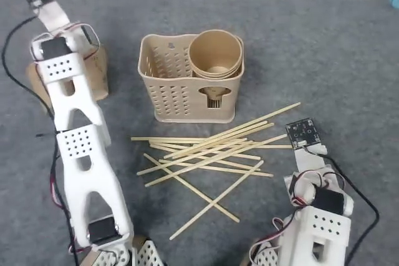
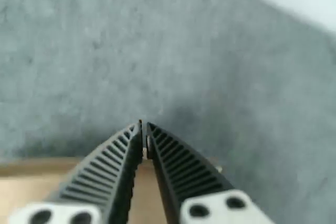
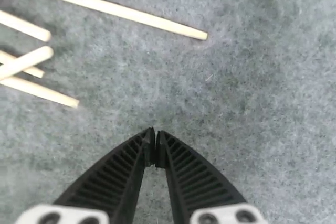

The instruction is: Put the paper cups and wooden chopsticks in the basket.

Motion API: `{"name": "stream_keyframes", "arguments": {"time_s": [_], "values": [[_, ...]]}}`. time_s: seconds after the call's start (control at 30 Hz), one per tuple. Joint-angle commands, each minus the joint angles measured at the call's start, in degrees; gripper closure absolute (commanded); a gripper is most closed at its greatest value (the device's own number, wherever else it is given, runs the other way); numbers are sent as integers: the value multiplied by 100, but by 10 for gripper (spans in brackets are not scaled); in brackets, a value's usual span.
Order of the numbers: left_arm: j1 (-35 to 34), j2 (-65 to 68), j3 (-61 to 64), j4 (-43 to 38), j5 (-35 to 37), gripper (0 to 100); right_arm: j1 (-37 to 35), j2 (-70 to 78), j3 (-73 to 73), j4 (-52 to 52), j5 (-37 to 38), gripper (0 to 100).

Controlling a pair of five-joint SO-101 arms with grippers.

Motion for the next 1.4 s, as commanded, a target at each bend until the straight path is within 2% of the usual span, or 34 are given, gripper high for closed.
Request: {"name": "stream_keyframes", "arguments": {"time_s": [0.0, 0.1, 0.27, 0.43, 0.63, 0.73, 1.0, 1.13, 1.27, 1.37], "values": [[114, -712, -127, 1116, -800, 987, -84, -101, -18, -57, 88, 976], [114, -1108, -101, 1908, -1301, 987, -84, -101, -18, -57, 88, 976], [-62, -1670, 673, 1881, -1398, 987, -92, -101, -18, -48, 88, 976], [-35, -2418, 2220, 1881, -1407, 987, -92, -101, -18, -48, 88, 976], [316, -3604, 4365, 1881, -1697, 987, -92, -101, -18, -48, 88, 976], [448, -4141, 5024, 1873, -1749, 987, -84, -101, -18, -48, 88, 976], [396, -4941, 4549, 1380, -1723, 987, -84, -101, -18, -40, 88, 976], [404, -4519, 4479, 835, -1301, 987, -75, -101, -18, -31, 88, 976], [413, -3938, 4453, 237, -1248, 987, -75, -101, -18, -31, 88, 976], [378, -3508, 4040, -35, -976, 987, -84, -101, -18, -31, 88, 976]]}}
